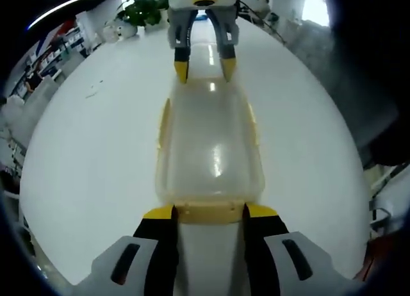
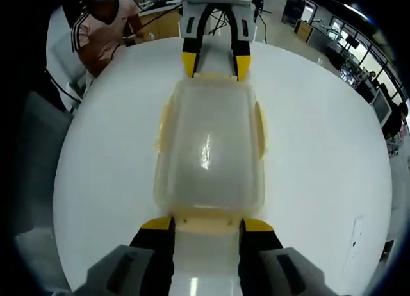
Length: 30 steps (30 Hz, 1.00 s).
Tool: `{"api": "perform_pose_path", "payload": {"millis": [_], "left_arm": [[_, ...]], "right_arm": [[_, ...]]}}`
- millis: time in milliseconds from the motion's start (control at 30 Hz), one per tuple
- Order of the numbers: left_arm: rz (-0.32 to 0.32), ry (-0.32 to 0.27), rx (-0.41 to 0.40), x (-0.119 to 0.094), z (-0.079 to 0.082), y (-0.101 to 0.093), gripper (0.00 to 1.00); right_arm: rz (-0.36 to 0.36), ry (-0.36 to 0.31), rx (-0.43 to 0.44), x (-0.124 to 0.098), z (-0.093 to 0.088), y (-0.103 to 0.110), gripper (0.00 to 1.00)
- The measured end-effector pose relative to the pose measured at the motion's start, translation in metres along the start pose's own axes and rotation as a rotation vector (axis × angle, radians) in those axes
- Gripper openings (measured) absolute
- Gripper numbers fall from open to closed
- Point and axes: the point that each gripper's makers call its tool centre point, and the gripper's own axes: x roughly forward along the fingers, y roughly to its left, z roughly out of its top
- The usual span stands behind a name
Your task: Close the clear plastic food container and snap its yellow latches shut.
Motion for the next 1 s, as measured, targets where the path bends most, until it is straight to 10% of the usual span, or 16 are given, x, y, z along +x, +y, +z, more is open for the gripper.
{"api": "perform_pose_path", "payload": {"millis": [400,1000], "left_arm": [[0.026,0.051,-0.071,-0.006,0.007,0.002,0.35],[0.094,0.015,-0.061,-0.061,0.058,-0.001,0.35]], "right_arm": [[0.002,-0.029,-0.003,-0.008,-0.003,-0.006,0.35],[-0.038,-0.068,-0.045,-0.079,0.004,-0.005,0.36]]}}
